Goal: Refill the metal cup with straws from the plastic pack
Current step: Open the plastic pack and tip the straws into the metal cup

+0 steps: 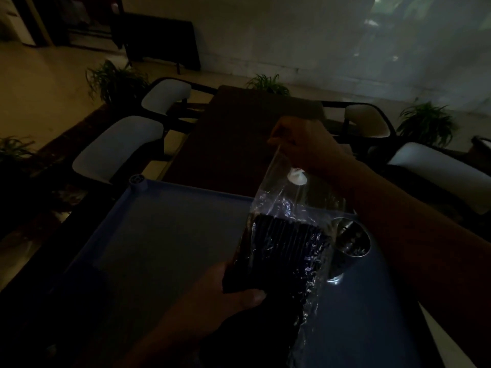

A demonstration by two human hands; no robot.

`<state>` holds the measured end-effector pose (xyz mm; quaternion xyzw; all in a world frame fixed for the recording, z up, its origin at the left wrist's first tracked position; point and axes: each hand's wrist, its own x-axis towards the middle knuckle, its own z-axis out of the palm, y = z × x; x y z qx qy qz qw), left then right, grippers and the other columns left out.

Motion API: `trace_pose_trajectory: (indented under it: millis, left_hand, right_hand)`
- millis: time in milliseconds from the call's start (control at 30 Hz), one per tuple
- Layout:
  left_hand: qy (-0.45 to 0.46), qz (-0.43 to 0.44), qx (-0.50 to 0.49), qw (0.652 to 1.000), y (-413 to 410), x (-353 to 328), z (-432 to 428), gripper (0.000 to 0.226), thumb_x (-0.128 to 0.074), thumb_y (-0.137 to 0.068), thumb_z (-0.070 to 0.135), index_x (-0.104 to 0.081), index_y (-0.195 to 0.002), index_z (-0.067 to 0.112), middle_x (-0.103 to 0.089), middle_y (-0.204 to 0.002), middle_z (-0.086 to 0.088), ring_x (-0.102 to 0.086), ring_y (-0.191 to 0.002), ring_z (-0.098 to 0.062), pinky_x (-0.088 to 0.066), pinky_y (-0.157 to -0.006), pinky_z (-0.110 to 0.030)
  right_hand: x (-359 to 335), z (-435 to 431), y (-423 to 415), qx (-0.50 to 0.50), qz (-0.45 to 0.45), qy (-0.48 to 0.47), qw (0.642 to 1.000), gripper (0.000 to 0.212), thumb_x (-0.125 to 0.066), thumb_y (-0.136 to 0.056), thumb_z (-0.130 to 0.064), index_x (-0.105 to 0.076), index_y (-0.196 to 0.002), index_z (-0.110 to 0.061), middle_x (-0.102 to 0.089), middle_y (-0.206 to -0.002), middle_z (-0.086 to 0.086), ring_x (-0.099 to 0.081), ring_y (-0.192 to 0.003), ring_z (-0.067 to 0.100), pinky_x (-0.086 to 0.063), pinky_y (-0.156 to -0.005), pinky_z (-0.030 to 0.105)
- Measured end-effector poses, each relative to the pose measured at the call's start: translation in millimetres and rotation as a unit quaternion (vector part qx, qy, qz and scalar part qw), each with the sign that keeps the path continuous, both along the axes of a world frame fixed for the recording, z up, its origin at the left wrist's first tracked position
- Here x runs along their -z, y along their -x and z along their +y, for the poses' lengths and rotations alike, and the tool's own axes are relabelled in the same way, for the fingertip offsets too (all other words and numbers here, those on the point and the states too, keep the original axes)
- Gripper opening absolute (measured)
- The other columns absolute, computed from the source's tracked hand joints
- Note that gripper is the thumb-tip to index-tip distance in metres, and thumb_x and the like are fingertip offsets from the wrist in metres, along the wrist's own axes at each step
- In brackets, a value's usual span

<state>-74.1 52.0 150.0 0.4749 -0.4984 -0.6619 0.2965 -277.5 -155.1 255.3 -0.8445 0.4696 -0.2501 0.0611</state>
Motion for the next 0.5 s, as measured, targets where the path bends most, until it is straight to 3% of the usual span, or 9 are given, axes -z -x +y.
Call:
trace_pose_trajectory:
  millis: [100,200,300,367,433,500]
  left_hand:
    - [-0.006,-0.005,0.003,1.0,-4,6,0,0.052,-0.083,-0.062,0.034,-0.066,-0.11,0.027,-0.076,-0.101,0.016,-0.072,-0.093,-0.003,-0.054,-0.069,-0.013]
    - [-0.019,-0.003,-0.013,1.0,-7,14,0,0.065,-0.087,-0.056,0.038,-0.065,-0.115,0.019,-0.077,-0.105,0.003,-0.072,-0.099,-0.014,-0.056,-0.081,-0.029]
    - [-0.039,0.036,-0.042,0.998,-8,20,-1,0.059,-0.088,-0.057,0.032,-0.067,-0.111,0.023,-0.077,-0.104,0.002,-0.073,-0.095,-0.014,-0.057,-0.069,-0.02]
    - [-0.047,0.07,-0.043,0.995,-9,21,-2,0.051,-0.088,-0.058,0.028,-0.07,-0.106,0.027,-0.077,-0.105,-0.001,-0.074,-0.095,-0.018,-0.057,-0.068,-0.02]
    - [-0.05,0.093,-0.049,0.993,-10,20,-5,0.047,-0.088,-0.058,0.028,-0.072,-0.102,0.03,-0.076,-0.107,-0.006,-0.073,-0.098,-0.024,-0.058,-0.073,-0.029]
    - [-0.054,0.102,-0.06,0.991,-12,18,-9,0.051,-0.09,-0.055,0.029,-0.072,-0.103,0.029,-0.075,-0.108,-0.009,-0.072,-0.099,-0.027,-0.057,-0.076,-0.035]
  right_hand:
    - [-14,4,2,0.041,-0.037,0.019,0.998,0.022,-0.059,-0.094,-0.021,-0.06,-0.113,-0.011,-0.07,-0.098,0.009,-0.067,-0.075,0.016,-0.057,-0.071,0.032]
    - [-29,15,7,0.073,-0.099,0.055,0.991,0.022,-0.056,-0.094,-0.025,-0.06,-0.112,-0.012,-0.071,-0.089,0.006,-0.067,-0.066,0.012,-0.059,-0.065,0.033]
    - [-33,37,11,0.067,-0.115,0.088,0.987,0.037,-0.05,-0.091,-0.038,-0.057,-0.114,-0.01,-0.071,-0.092,0.007,-0.069,-0.073,0.018,-0.059,-0.068,0.037]
    - [-29,52,16,0.069,-0.132,0.092,0.985,0.037,-0.053,-0.091,-0.035,-0.055,-0.117,-0.009,-0.069,-0.094,0.001,-0.068,-0.077,0.015,-0.059,-0.069,0.033]
    - [-19,67,22,0.085,-0.174,0.079,0.978,0.038,-0.054,-0.09,-0.036,-0.053,-0.12,-0.013,-0.062,-0.092,-0.013,-0.066,-0.08,0.002,-0.056,-0.07,0.02]
    - [1,86,26,0.11,-0.219,0.047,0.968,0.039,-0.053,-0.089,-0.04,-0.05,-0.121,-0.019,-0.061,-0.093,-0.016,-0.064,-0.083,-0.005,-0.054,-0.066,0.012]
